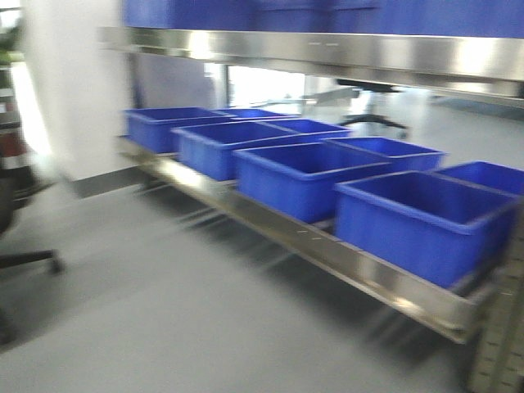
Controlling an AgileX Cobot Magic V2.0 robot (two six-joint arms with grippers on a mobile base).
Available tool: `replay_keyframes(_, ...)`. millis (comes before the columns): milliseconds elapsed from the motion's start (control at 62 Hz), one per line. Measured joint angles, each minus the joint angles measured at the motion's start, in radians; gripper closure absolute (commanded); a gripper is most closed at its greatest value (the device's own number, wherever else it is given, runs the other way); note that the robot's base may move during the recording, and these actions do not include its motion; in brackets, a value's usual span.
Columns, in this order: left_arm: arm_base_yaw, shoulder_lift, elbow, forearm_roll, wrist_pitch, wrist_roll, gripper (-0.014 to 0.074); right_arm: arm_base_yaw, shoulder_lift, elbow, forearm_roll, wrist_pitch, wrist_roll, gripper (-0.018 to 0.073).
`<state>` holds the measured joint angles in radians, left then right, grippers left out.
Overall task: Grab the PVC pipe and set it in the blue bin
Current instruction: 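Drive the base up to the steel shelf of blue bins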
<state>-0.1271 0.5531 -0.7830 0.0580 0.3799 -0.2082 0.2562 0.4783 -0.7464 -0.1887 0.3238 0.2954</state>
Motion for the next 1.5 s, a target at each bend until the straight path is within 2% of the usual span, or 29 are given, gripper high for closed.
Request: replay_keyframes(1499,0.0,0.0,0.0,0.0,0.0,0.0,0.0707,0.0,0.0,0.0,0.0,0.0,0.0,0.0728)
